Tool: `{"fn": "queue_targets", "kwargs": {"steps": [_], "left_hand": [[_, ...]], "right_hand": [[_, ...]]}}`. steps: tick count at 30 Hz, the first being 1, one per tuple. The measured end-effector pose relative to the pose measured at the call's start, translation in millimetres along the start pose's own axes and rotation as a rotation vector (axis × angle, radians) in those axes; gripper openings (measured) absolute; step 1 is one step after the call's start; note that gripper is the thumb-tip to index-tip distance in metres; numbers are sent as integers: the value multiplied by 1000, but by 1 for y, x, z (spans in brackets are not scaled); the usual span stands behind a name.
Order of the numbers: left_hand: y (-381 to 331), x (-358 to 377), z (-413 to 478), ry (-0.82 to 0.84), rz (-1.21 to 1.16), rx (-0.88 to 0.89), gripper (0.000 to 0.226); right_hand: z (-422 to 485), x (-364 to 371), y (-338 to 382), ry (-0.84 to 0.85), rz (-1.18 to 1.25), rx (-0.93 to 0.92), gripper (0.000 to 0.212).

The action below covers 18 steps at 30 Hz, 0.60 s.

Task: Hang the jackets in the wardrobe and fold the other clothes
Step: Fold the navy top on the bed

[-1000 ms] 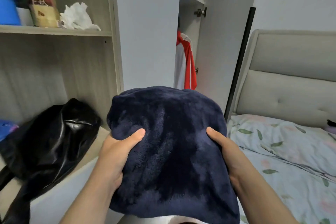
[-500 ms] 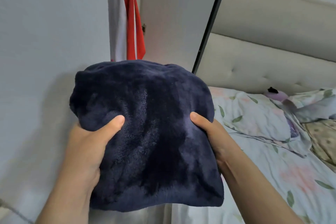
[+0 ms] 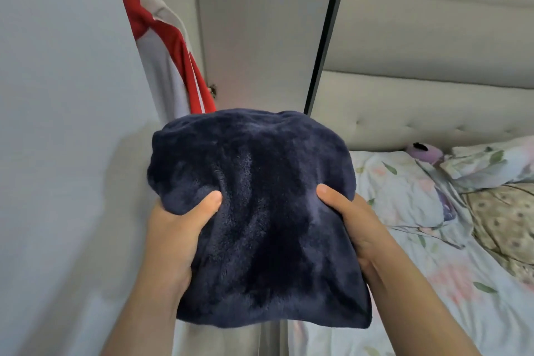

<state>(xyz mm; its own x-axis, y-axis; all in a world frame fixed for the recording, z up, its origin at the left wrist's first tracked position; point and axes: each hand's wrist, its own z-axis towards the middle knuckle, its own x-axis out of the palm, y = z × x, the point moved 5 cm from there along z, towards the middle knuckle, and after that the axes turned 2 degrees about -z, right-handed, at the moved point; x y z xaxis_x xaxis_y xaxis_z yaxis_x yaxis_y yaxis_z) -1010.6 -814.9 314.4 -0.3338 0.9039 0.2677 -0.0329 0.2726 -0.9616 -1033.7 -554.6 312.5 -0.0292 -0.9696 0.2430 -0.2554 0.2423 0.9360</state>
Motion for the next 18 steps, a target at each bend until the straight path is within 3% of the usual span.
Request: {"fn": "queue_targets", "kwargs": {"steps": [3, 9, 14, 18], "left_hand": [[-75, 22, -1, 3, 15, -9, 49], [-200, 62, 17, 55, 42, 50, 55], [-273, 92, 59, 71, 8, 142, 27], [-317, 113, 88, 75, -28, 196, 24]], "right_hand": [[-19, 16, 67, -6, 11, -4, 44], [-35, 53, 188, 52, 38, -91, 24], [-12, 80, 276, 94, 21, -215, 26], [15, 94, 325, 97, 2, -278, 36]]}}
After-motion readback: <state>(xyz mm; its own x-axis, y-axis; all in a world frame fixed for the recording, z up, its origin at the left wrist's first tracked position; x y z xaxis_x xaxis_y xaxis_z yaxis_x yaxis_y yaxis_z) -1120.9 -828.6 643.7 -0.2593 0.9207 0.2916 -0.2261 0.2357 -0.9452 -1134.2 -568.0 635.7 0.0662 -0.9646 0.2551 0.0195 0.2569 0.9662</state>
